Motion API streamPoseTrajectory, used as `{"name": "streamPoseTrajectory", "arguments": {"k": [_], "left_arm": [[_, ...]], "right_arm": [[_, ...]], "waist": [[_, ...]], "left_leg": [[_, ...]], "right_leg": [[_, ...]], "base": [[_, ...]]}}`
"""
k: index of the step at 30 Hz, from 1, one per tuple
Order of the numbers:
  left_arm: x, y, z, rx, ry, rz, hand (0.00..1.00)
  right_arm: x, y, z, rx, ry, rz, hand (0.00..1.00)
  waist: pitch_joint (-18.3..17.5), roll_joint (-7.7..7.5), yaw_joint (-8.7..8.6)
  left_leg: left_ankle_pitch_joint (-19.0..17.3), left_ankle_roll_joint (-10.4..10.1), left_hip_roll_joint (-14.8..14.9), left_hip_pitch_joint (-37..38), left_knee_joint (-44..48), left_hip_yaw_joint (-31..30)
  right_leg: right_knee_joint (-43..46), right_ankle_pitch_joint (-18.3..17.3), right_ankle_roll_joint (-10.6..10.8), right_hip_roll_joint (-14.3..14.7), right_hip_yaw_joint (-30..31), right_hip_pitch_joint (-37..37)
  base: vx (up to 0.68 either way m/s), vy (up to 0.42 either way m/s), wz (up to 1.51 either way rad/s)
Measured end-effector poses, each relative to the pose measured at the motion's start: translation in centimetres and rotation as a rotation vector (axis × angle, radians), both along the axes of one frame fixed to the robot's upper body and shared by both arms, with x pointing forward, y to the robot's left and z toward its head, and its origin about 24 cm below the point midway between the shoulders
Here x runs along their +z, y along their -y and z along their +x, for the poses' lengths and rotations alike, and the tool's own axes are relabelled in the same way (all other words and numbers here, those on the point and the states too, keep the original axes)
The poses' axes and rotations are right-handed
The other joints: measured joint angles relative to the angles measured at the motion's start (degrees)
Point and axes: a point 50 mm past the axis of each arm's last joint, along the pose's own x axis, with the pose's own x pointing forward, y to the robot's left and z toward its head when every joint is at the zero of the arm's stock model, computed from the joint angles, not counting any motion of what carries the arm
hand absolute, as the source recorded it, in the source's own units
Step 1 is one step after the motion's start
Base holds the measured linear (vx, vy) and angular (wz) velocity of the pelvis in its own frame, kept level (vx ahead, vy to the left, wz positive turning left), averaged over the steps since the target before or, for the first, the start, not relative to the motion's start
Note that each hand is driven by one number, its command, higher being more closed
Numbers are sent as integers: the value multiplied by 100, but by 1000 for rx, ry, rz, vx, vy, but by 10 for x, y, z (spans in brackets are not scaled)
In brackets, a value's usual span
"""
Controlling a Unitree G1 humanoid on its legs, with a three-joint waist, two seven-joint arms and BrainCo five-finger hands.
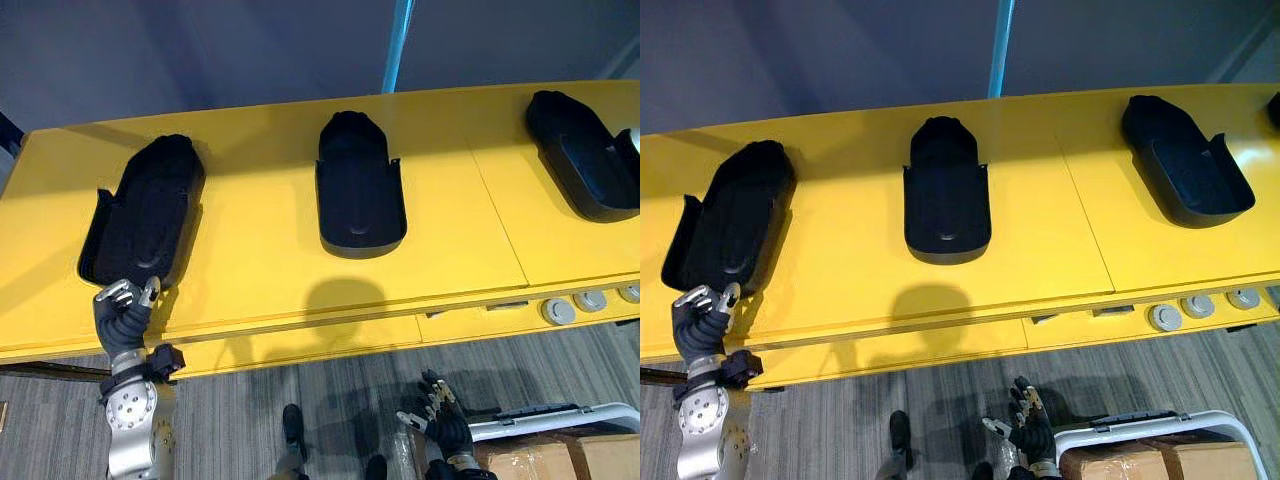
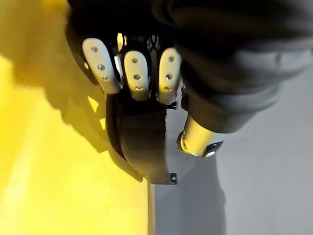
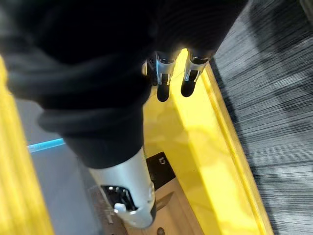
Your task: Walk over and take plastic housings, then place them on the shelf
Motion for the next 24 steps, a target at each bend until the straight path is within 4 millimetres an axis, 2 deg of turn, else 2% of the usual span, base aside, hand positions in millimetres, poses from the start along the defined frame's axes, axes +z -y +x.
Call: {"name": "streamPoseTrajectory", "arguments": {"k": [4,11,12,16,19,24], "left_arm": [[10,1,12,-19,14,18,100],[15,-2,18,-27,10,39,100],[15,1,20,-43,11,41,0],[14,14,17,-91,18,38,0],[6,47,-16,-195,70,-16,0],[-9,74,-47,-278,50,-76,0]], "right_arm": [[0,3,0,4,-1,-13,0],[0,3,0,20,-3,-25,0],[0,2,0,24,-4,-24,0],[-2,-4,0,42,-11,-13,0],[-1,-5,1,37,-5,-4,0],[4,-1,7,22,21,-12,0]], "waist": [[19,-39,-7],[16,-65,-42],[14,-68,-40],[-23,-129,-69],[-54,-170,-155],[-177,-152,-109]], "left_leg": [[-3,-4,11,2,2,22],[-2,-5,26,21,4,92],[-1,-4,29,28,4,91],[4,1,21,62,20,76],[5,3,-28,173,19,-15],[1,-1,-66,432,-4,-191]], "right_leg": [[-1,-1,-2,9,46,-15],[37,-1,-3,10,108,-40],[56,-1,-4,11,109,-42],[79,-2,-5,10,106,-18],[66,-3,-5,-24,55,136],[-59,-5,-4,-22,-135,500]], "base": [[32,-28,-5],[11,-14,-4],[0,0,0],[-1,-3,1],[4,-4,10],[-16,-14,20]]}}
